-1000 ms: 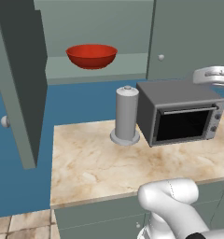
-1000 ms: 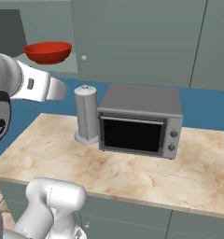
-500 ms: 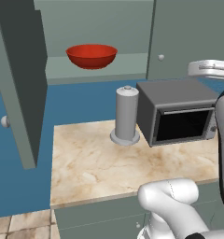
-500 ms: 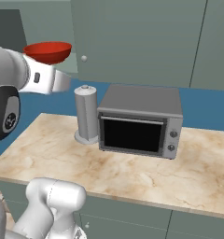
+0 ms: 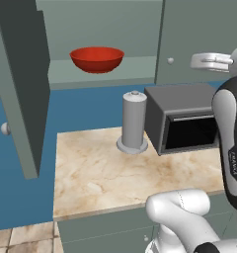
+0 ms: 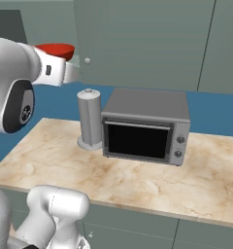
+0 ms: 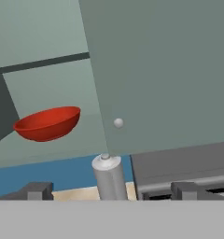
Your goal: Move the bowls from the cabinet to the plates on the dining table.
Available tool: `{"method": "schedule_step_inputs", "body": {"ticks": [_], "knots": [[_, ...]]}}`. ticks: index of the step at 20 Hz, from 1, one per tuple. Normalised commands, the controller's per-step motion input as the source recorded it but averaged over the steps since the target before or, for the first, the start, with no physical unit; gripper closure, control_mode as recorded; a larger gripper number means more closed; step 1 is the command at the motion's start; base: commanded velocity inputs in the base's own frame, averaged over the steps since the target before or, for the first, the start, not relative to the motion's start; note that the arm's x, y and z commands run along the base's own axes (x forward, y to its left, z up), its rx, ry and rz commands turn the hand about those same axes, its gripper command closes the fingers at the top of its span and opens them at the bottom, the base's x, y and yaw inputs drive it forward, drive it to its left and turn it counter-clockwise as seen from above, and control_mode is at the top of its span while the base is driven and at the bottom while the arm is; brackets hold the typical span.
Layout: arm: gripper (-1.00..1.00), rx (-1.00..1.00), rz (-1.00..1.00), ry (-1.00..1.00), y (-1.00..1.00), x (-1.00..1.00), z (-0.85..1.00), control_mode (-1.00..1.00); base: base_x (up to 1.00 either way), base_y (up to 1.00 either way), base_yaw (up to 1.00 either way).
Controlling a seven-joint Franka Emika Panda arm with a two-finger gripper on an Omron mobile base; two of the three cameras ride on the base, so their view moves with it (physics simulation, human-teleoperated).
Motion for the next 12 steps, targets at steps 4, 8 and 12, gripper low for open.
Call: {"method": "schedule_step_inputs", "body": {"ticks": [4, 8, 12], "knots": [[-1.0, 0.0, 0.0, -0.02, 0.0, 0.3, -0.01, -1.0, 0.0, 0.0, 0.0], [-1.0, 0.0, 0.0, 0.0, -0.1, 0.32, -0.01, -1.0, 0.0, 0.0, 0.0], [-1.0, 0.0, 0.0, 0.08, -0.21, 0.18, 0.0, -1.0, 0.0, 0.0, 0.0]]}}
